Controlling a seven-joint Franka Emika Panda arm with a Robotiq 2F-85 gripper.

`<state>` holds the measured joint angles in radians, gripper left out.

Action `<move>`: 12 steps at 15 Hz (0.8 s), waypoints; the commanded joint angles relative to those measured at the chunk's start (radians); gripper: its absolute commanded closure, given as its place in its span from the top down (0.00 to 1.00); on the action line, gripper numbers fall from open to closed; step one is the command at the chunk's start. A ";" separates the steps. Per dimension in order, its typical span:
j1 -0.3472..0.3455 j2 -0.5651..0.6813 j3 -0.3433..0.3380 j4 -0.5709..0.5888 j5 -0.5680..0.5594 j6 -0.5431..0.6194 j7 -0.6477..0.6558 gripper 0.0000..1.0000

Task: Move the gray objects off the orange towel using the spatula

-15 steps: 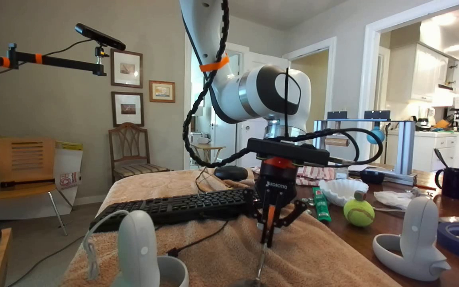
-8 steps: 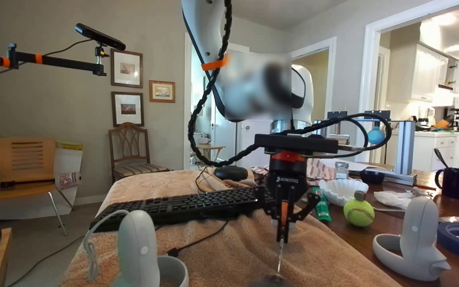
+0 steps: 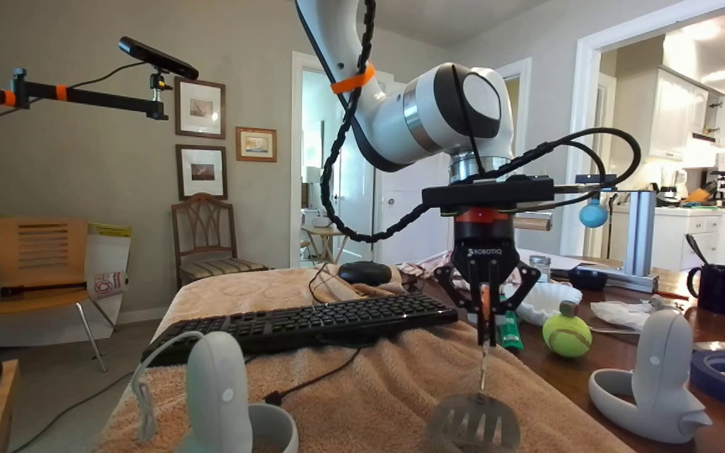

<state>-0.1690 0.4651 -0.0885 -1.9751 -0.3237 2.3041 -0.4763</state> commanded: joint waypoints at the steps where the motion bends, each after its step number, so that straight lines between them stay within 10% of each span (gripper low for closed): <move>1: 0.001 -0.007 0.000 -0.002 0.026 -0.009 0.063 0.02; 12: -0.014 -0.034 0.002 -0.023 0.137 0.059 0.150 0.02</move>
<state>-0.1792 0.4537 -0.0883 -1.9749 -0.2115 2.3367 -0.3551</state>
